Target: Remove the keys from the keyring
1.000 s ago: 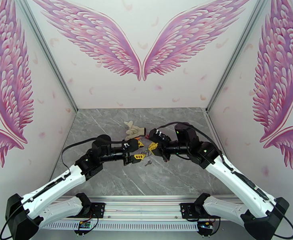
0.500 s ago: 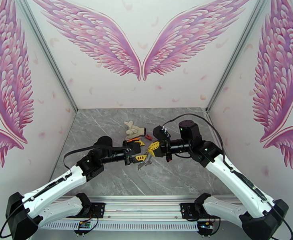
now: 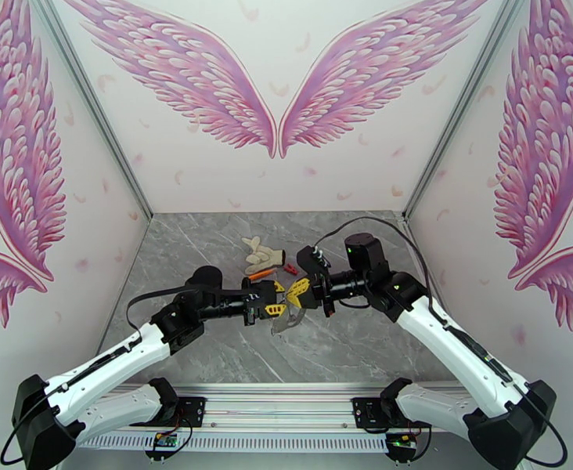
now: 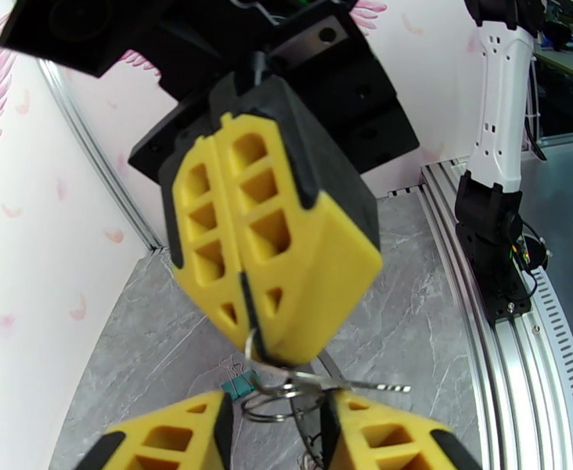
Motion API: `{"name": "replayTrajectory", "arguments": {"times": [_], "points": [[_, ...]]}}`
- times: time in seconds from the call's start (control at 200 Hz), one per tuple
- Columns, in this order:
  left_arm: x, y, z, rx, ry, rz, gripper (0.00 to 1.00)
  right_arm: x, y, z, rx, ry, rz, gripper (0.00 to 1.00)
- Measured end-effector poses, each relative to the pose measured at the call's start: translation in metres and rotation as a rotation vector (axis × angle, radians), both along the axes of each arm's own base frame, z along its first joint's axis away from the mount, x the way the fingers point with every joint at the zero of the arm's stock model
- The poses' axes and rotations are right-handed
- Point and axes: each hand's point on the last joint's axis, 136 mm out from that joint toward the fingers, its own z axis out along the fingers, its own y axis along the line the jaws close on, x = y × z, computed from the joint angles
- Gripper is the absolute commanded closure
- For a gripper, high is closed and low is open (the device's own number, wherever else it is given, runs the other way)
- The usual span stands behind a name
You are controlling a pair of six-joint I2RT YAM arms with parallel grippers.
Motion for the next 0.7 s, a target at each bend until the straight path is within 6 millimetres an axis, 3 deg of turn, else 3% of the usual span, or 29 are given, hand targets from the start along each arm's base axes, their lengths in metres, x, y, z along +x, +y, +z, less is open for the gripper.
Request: {"name": "replayTrajectory", "arguments": {"times": [0.47,0.7], "points": [[-0.008,0.002,0.004,0.015,0.01,-0.037,0.79,-0.005,-0.001,0.003,-0.003,0.007,0.02,1.0],[-0.01,-0.001,0.011,0.011,0.016,-0.063,0.79,-0.006,-0.001,0.004,0.001,0.006,0.027,1.0]]}}
